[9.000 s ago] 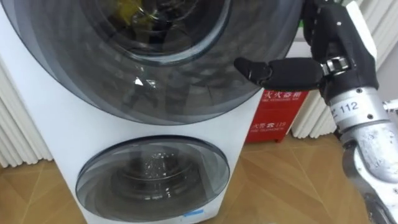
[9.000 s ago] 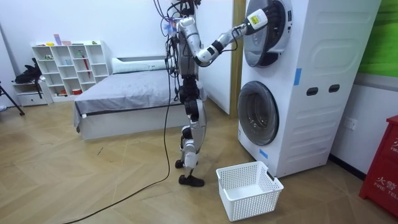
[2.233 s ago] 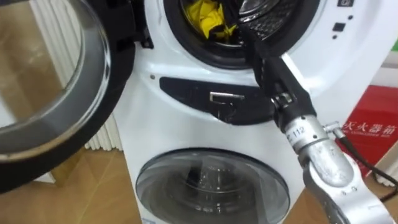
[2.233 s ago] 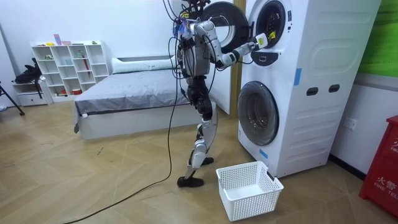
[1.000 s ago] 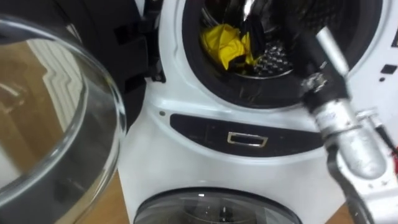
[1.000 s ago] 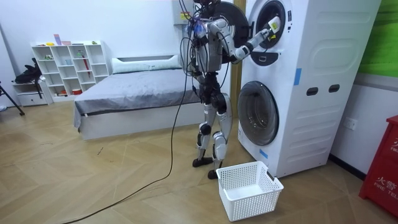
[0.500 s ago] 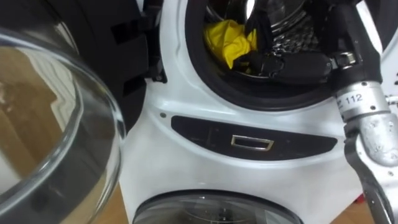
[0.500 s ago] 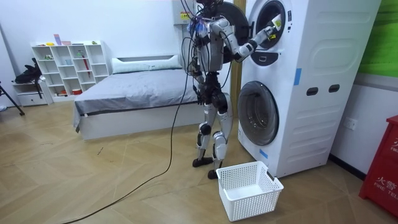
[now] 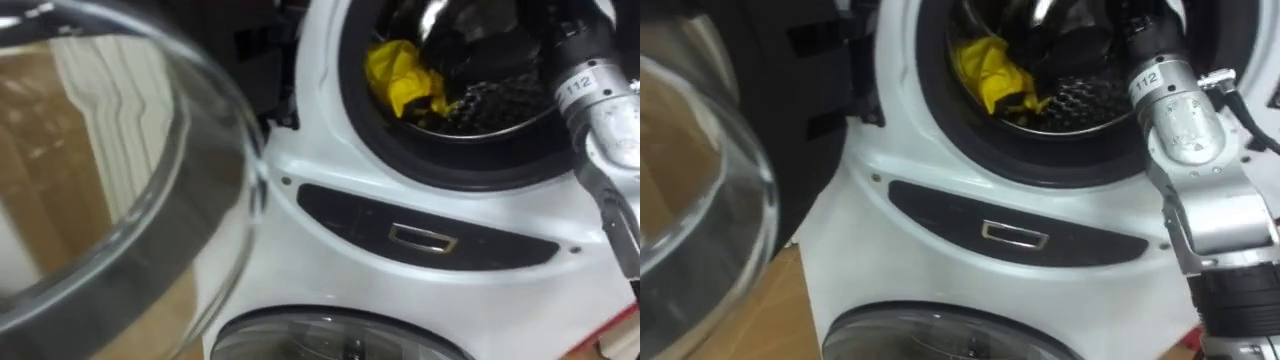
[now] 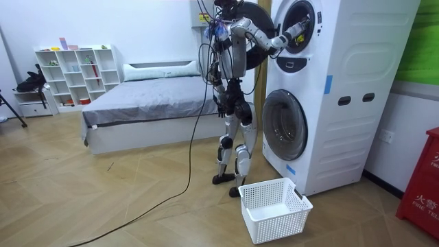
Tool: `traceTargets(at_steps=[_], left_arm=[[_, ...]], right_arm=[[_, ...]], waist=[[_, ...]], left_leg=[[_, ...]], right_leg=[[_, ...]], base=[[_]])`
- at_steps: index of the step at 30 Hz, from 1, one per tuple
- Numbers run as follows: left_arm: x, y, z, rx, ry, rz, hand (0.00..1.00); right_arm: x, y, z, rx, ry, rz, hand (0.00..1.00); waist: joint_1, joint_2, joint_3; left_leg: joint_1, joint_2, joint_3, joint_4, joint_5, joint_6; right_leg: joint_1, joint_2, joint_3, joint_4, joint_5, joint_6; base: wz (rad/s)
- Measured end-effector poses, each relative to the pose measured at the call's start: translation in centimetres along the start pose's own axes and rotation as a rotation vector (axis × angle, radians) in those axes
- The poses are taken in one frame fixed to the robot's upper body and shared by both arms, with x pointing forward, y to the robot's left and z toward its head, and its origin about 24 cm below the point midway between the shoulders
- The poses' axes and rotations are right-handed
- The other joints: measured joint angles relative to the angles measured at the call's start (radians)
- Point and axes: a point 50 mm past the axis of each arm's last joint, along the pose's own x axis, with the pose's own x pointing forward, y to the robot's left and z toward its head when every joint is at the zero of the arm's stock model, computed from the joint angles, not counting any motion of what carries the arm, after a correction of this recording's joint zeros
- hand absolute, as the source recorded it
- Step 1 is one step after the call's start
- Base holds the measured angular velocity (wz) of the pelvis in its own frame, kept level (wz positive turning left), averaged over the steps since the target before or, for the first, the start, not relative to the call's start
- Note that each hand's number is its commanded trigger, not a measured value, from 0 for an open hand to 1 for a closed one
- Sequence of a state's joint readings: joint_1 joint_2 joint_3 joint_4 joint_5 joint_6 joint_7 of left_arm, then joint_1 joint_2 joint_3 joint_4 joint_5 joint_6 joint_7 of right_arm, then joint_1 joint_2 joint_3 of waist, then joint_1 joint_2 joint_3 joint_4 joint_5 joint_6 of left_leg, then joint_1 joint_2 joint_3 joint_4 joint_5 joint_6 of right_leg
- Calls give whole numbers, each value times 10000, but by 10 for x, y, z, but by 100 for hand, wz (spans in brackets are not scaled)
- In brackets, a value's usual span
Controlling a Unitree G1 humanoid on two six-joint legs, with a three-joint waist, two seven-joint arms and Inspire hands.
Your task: Pick clothes from washing machine
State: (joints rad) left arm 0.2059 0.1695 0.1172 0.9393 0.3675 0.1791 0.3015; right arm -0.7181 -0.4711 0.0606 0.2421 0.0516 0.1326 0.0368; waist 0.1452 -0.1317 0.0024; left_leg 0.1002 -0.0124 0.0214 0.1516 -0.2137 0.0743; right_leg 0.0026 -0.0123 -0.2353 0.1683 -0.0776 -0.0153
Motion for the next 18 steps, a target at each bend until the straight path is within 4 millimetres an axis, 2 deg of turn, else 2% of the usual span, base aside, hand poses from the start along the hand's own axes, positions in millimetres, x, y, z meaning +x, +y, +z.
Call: traceTargets(at_steps=[2,6,8,13,14,16,18], left_arm=[[1,4,-1,-1,114,35,0],[2,8,-10,176,538,90,0],[2,9,-14,252,727,72,0],[4,13,-15,317,773,11,0],[4,14,-15,338,792,-7,0],[5,17,-13,346,760,17,0],[6,19,-11,347,713,71,0]], right_arm=[[4,2,-10,-685,610,277,0],[14,8,-12,-1214,1136,754,0],[18,7,-9,-1462,1152,780,0],[20,10,-9,-2885,1359,1091,0],[21,12,-11,-3252,1473,1234,0],[20,16,-16,-3685,1747,1542,0],[20,18,-18,-4088,1953,1820,0]], waist=[[257,-15,6],[308,-50,36],[294,-123,18],[371,-308,-56],[384,-327,-7],[439,-420,-5],[495,-562,34]], left_leg=[[-16,-2,-9,-8,0,0],[-61,-2,-8,-23,0,0],[-113,5,-123,-4,1,-1],[0,6,-177,-7,2,-3],[97,1,-175,-4,2,-3],[179,0,-170,-5,1,-4],[199,-5,-173,1,-14,-22]], right_leg=[[-13,10,82,0,-4,3],[-69,15,42,7,-43,1],[-72,5,-176,1,-57,-4],[74,11,-176,-12,-88,-4],[170,9,-175,-23,-88,-4],[254,5,-182,-10,-89,-3],[312,-4,-198,-9,-89,-4]], base=[[0],[0],[12],[5],[0],[0],[0]])
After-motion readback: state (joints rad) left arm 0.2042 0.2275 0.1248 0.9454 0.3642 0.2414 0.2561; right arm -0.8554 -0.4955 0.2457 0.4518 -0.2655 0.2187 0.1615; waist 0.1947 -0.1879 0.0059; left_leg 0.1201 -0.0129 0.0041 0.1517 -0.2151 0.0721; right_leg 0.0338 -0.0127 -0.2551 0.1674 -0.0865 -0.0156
